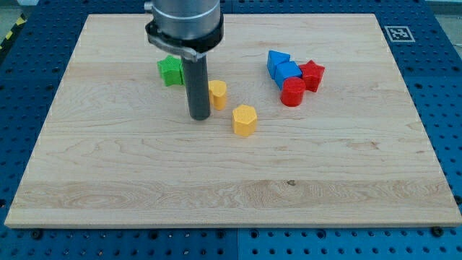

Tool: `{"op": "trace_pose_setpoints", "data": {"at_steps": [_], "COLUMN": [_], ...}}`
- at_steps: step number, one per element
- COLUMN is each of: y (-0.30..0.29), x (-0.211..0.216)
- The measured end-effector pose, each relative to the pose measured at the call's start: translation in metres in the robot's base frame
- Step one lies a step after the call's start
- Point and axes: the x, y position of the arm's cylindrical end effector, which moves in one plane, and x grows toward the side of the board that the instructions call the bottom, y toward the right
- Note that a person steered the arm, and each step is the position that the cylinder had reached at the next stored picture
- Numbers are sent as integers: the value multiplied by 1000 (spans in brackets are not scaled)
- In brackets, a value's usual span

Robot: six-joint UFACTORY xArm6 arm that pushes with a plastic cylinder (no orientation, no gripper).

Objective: Drag the yellow hexagon into the yellow heart

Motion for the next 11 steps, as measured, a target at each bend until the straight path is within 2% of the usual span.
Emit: {"op": "trace_pose_setpoints", "data": {"at_steps": [2, 3, 4, 5, 11], "y": [29, 47, 89, 96, 25], "x": [23, 51, 56, 55, -26]}}
